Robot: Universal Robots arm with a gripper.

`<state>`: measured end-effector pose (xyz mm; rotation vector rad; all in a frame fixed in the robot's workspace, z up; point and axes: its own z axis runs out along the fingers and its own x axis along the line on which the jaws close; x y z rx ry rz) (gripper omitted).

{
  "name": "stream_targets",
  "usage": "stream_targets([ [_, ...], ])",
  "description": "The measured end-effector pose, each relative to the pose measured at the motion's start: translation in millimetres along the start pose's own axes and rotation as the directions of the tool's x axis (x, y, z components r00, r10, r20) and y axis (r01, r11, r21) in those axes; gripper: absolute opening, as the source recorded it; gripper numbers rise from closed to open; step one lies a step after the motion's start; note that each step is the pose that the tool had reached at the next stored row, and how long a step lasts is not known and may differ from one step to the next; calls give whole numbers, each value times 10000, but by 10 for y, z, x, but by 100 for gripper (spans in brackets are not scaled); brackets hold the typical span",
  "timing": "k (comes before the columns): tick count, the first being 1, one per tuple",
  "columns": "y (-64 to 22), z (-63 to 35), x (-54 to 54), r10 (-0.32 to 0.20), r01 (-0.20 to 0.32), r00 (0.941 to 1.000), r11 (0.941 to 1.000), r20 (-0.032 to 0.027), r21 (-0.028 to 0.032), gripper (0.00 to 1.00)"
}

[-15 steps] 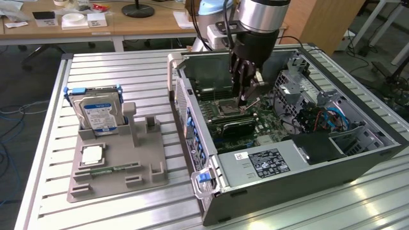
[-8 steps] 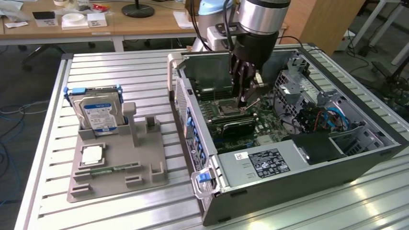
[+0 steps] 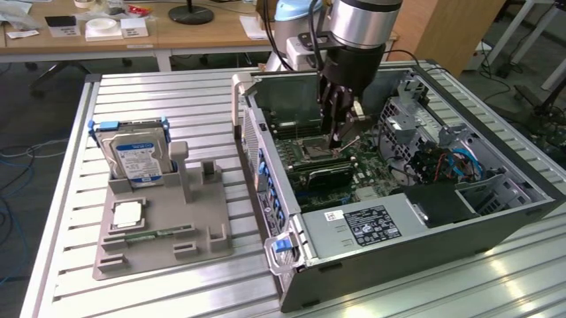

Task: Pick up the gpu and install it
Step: 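Press down on the gpu until it lock into place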

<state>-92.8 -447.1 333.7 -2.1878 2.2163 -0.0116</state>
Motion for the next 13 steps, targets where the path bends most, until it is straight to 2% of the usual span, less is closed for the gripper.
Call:
stream_targets([
  [13,0,2,0,0,0,10000,10000,-2,-1,46],
])
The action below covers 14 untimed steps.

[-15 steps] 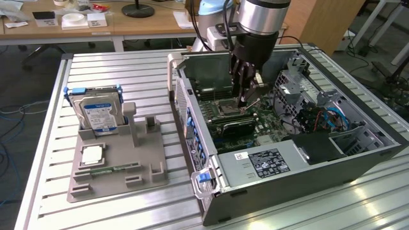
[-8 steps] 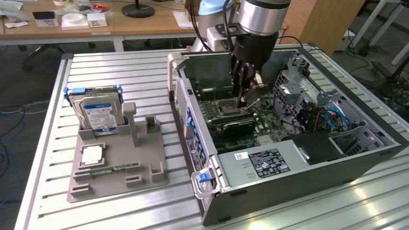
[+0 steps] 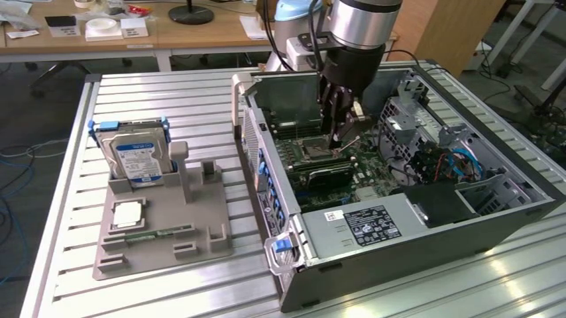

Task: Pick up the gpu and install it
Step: 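Press down on the gpu until it lock into place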

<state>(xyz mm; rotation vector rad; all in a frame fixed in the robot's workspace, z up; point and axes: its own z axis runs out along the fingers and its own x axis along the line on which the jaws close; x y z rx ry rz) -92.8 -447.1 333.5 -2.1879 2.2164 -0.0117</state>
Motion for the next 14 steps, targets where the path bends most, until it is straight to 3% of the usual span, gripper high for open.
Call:
stream_targets([
  [3,0,0,0,0,0,10000,10000,0,0,44],
  [4,0,0,0,-1,1,10000,10000,0,0,38],
  [5,0,0,0,-1,1,10000,10000,0,0,38],
  [8,0,0,0,-1,1,10000,10000,0,0,20],
  [9,0,0,0,0,0,10000,10000,0,0,20],
  [11,0,0,0,0,0,10000,10000,0,0,11],
  [14,0,0,0,0,0,10000,10000,0,0,11],
])
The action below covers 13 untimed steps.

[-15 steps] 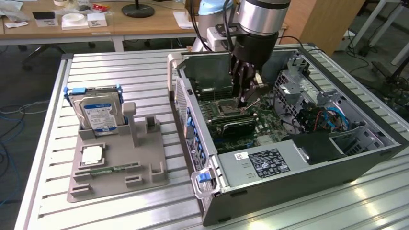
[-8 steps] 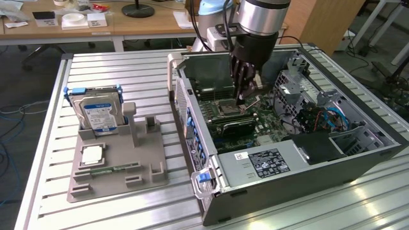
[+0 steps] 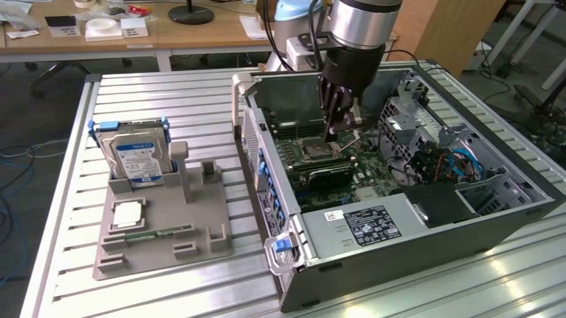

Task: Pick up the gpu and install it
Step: 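Press down on the gpu until it lock into place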

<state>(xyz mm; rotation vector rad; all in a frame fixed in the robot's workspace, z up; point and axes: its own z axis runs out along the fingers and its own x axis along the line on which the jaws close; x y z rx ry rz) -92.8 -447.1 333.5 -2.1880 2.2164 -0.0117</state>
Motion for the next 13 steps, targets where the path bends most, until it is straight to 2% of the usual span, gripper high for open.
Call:
stream_targets([
  [3,0,25,0,0,0,10000,10000,3,2,11],
  [13,5,205,3,0,0,10000,10000,0,0,11],
])
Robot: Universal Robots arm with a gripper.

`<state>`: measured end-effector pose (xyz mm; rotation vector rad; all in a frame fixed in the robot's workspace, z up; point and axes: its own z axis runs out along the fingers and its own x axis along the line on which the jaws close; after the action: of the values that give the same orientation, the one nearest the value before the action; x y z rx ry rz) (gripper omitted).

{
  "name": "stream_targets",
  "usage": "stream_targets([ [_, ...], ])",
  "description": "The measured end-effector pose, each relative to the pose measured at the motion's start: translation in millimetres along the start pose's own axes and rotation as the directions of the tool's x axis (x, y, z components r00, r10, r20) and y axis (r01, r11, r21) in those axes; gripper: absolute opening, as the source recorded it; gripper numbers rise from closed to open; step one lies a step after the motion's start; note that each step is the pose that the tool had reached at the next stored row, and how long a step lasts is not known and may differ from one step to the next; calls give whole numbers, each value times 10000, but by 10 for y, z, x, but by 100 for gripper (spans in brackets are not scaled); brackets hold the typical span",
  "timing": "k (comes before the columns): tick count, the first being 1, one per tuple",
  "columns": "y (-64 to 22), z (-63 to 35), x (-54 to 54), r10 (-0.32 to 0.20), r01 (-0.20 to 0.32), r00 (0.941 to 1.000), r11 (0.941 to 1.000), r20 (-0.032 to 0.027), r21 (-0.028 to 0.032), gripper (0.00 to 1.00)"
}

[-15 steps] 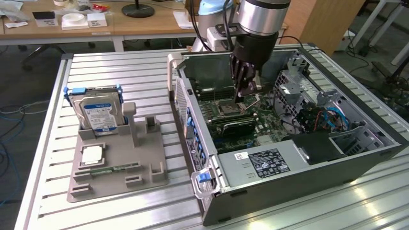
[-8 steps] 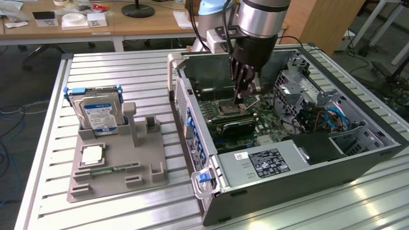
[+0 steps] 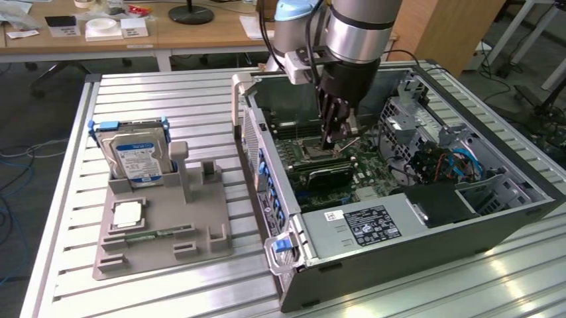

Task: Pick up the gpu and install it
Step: 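Press down on the gpu until it lock into place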

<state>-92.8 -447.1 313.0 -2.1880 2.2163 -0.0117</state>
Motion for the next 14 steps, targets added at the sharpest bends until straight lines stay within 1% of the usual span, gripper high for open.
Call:
stream_targets([
  [3,1,29,6,2,-2,10000,10000,3,0,11],
  [7,1,35,39,1,-1,10000,10000,41,-1,11],
  [12,2,100,43,2,-2,10000,10000,52,0,11],
  [14,3,118,44,2,-2,10000,10000,79,-1,11],
])
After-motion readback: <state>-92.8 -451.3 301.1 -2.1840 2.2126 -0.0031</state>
